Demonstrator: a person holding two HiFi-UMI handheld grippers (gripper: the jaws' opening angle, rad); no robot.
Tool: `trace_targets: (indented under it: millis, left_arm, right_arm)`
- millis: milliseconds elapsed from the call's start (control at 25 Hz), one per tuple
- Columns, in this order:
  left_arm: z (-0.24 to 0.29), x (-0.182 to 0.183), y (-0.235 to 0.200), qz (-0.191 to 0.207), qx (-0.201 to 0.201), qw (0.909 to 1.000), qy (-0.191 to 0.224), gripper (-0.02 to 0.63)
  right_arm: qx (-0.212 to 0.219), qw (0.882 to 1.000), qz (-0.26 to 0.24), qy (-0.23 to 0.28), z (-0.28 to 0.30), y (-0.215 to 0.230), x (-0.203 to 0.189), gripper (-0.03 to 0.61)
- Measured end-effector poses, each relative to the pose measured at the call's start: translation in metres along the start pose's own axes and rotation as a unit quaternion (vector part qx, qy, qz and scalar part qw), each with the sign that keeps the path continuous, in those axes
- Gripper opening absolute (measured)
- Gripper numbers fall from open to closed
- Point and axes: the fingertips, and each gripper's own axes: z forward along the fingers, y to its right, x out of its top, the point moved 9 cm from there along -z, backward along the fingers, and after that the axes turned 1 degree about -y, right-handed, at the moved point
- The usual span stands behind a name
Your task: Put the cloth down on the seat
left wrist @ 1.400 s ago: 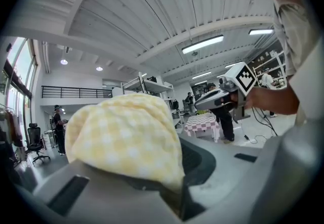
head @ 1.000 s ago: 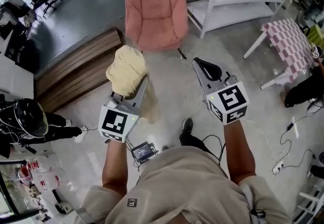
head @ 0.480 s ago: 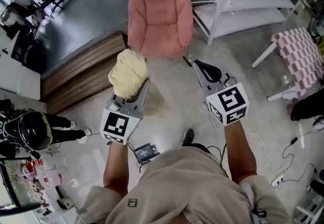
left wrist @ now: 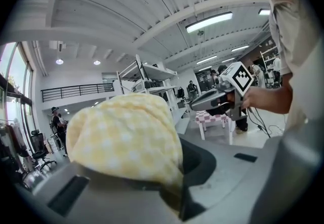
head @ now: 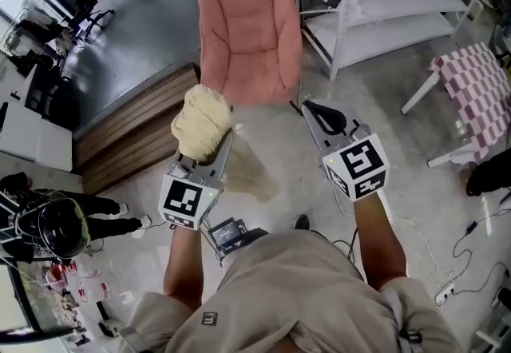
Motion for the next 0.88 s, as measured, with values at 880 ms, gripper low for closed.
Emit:
trace_targets:
  millis: [880]
  left_arm:
    - [0.123,-0.028,-0.143,0.012,-0.043,0.9977,0.05,0.043]
  right_arm:
    - [-0.083,0.996,-0.012,-0.042,0.108,0.066,0.007,-0.008]
